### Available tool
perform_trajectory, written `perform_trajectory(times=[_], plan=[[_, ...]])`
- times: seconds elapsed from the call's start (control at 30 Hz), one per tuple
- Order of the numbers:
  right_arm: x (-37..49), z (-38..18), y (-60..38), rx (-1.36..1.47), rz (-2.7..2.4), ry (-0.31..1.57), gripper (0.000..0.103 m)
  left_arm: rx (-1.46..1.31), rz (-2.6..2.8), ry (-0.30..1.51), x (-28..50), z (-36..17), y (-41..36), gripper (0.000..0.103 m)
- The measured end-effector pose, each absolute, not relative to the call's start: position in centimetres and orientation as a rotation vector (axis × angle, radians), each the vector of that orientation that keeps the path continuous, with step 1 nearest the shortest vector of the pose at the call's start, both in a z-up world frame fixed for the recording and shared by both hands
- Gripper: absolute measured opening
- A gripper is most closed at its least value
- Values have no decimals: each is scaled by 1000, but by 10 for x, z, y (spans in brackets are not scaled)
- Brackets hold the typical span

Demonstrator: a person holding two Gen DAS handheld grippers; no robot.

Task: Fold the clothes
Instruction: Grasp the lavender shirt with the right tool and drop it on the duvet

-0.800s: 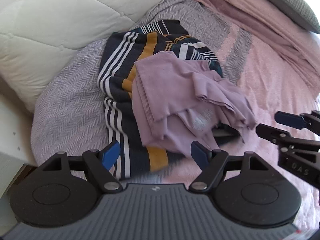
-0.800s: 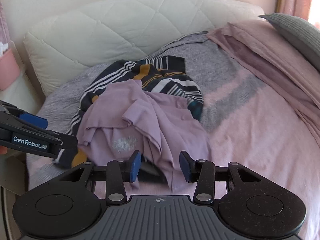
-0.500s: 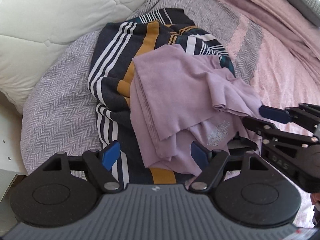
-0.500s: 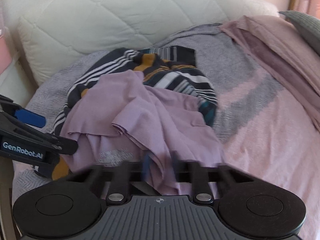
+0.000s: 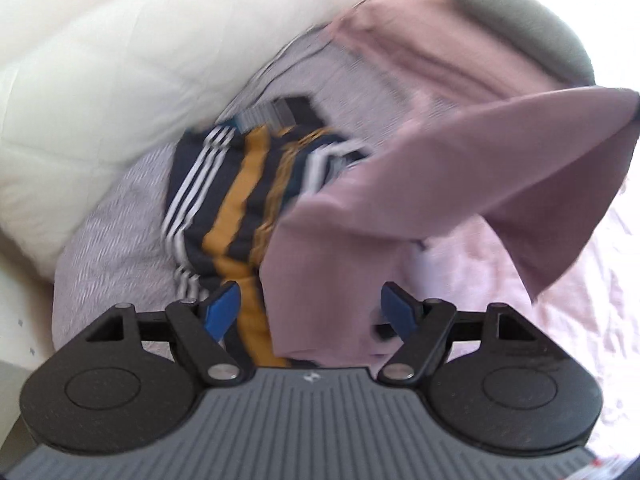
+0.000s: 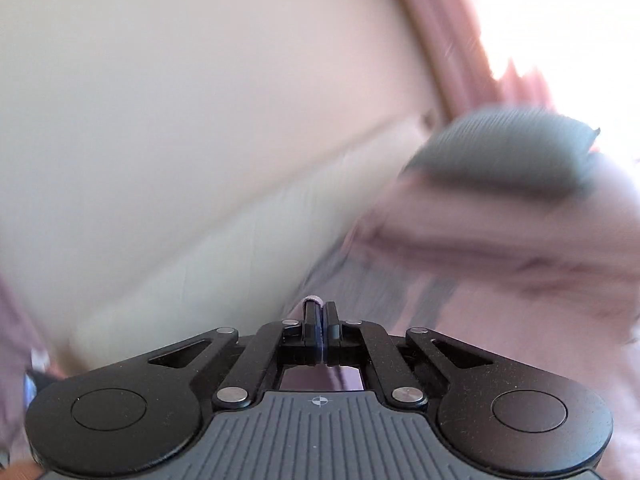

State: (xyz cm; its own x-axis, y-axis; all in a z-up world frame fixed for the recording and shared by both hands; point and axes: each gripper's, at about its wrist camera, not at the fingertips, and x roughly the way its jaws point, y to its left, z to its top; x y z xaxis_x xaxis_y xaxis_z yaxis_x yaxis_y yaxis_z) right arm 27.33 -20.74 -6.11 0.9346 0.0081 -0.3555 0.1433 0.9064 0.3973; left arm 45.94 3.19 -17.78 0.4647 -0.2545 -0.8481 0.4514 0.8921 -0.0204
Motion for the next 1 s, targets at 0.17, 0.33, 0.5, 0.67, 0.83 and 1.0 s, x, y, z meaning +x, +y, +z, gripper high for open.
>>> perform_trajectory(times=[0.17, 0.33, 0.5, 0.67, 0.83, 1.0], plan=[[158, 10, -234, 405, -209, 176, 0, 241, -592, 903, 399, -117, -8, 74], [42, 64, -252, 341, -339, 92, 0, 278, -765, 836, 313, -71, -51, 74], [-67, 82, -269, 284, -474, 125, 0, 304, -912, 821, 217, -63, -103, 74], [-127, 33, -283, 206, -614, 589, 68, 382, -1006, 871, 118, -75, -152, 74], [-201, -34, -285, 415, -668, 785, 68, 442, -1038, 945, 40, -94, -169, 75], [-249, -55, -300, 584, -697, 892, 68, 524, -1072, 980, -9, -102, -172, 75]])
